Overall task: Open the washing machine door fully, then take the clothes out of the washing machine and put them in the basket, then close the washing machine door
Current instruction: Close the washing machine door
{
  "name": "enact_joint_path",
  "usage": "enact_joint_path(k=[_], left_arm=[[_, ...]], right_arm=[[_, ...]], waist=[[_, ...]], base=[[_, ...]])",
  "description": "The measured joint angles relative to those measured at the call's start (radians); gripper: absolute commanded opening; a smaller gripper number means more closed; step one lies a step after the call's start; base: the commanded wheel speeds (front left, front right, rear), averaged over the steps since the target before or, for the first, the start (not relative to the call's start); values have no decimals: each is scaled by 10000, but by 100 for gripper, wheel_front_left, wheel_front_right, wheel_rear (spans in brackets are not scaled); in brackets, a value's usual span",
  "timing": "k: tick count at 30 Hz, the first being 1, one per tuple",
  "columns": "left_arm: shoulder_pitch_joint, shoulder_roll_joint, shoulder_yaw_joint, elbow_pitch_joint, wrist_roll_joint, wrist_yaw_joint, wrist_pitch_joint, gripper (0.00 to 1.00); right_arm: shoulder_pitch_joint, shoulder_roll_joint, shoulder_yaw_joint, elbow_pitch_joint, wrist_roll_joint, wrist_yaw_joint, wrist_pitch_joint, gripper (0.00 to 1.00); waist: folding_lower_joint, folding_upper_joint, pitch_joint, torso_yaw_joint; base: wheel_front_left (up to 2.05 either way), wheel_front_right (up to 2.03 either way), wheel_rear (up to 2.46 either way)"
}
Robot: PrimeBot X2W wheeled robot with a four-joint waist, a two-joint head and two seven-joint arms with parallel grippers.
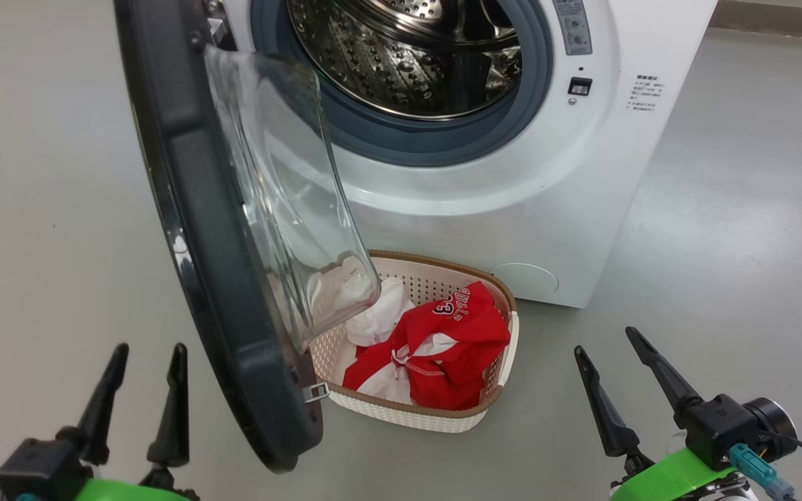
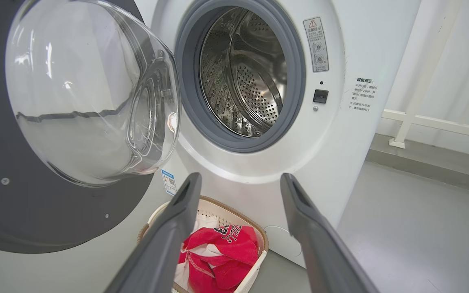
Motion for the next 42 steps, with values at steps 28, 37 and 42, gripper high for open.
enact_joint_path(k=[28, 37, 42], left_arm=[[599, -955, 594, 109, 1160, -291, 0, 100], [599, -1026, 826, 232, 1281, -293, 0, 100], [599, -1028, 832, 261, 1427, -293, 0, 98]], right_arm=[[11, 71, -23, -19, -25, 0, 0, 100], [11, 73, -10, -17, -25, 0, 0, 100], [11, 73, -13, -17, -25, 0, 0, 100]], waist=[[1, 0, -6, 16], [0, 0, 28, 1], [0, 0, 38, 10]], base=[[0, 0, 0], [0, 0, 0], [0, 0, 0]])
